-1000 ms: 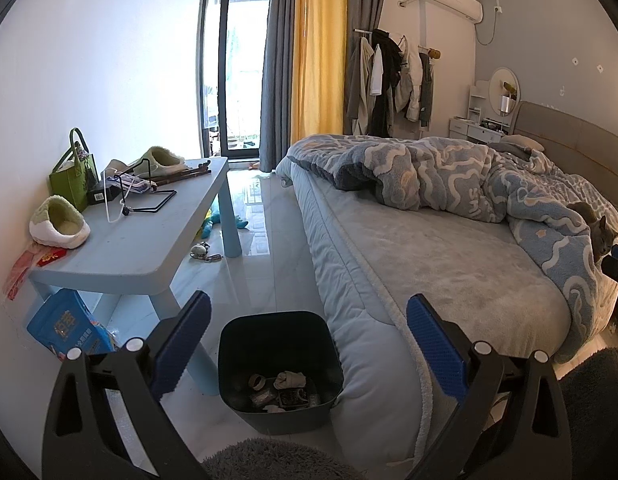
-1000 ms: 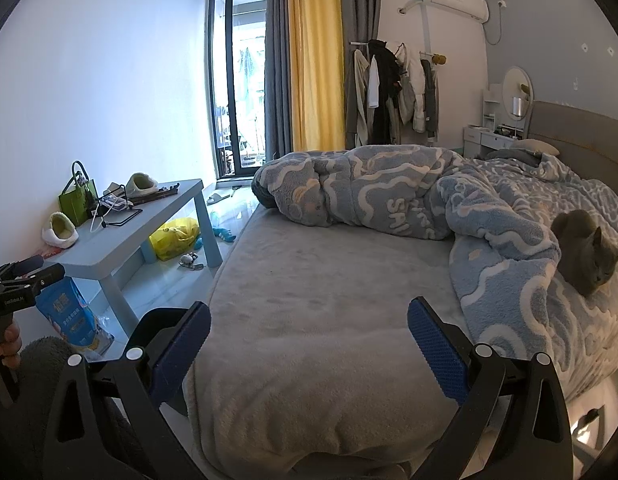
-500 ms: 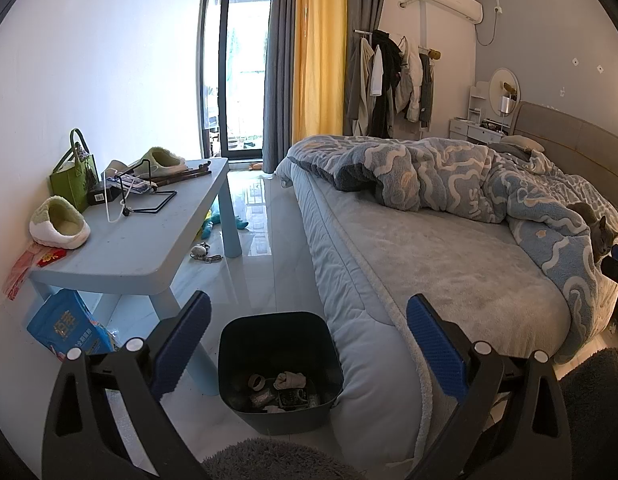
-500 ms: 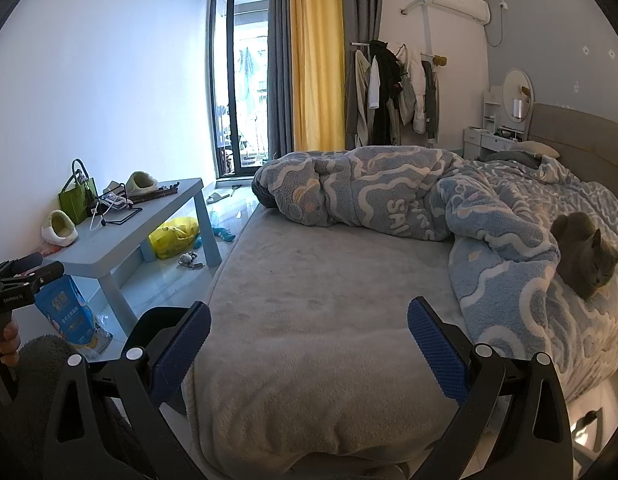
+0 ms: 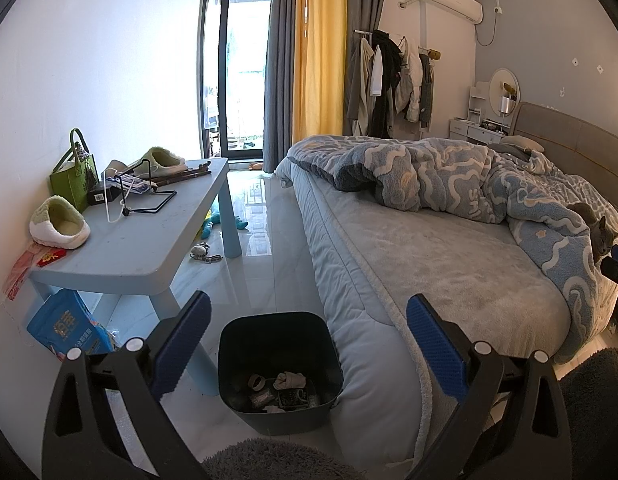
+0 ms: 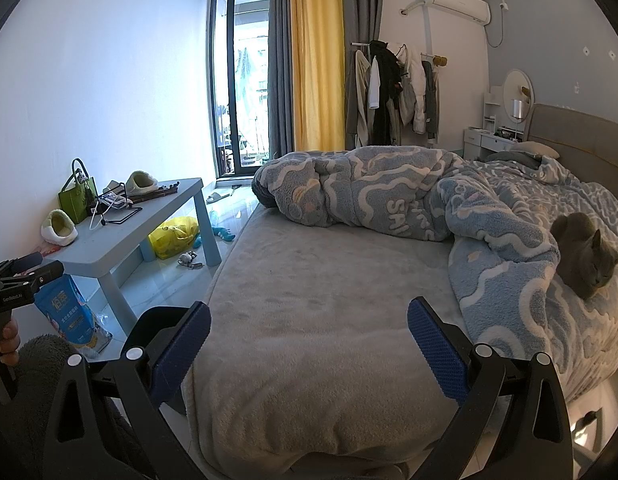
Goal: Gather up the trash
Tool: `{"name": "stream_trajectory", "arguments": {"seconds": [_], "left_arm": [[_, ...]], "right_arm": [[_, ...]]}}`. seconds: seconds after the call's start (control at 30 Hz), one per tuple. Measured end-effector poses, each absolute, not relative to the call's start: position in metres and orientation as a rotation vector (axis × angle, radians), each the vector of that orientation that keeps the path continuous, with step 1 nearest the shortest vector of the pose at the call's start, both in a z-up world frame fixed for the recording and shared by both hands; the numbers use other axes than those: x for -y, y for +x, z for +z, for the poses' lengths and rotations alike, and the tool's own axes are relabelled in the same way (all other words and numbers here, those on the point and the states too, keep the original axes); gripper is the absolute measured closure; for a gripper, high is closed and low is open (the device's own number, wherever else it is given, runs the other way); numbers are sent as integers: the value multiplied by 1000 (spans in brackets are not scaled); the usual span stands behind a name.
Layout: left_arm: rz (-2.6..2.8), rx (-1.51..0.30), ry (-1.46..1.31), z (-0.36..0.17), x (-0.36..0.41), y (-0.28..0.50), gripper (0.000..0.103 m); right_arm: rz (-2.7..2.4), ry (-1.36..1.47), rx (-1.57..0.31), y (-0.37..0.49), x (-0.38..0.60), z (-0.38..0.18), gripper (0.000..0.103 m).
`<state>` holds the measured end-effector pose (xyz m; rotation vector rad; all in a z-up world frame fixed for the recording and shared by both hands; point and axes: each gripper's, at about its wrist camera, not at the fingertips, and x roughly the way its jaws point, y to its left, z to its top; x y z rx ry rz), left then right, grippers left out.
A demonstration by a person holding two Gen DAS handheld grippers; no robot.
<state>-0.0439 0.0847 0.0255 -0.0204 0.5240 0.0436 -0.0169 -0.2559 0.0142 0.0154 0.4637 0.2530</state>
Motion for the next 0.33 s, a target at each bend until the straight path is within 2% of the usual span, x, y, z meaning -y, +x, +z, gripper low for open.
{"name": "stream_trajectory", "arguments": {"seconds": [0.33], "left_arm": [[47, -528, -21, 24, -79, -44, 3]], "right_arm": [[254, 15, -464, -16, 255, 14, 3]]}}
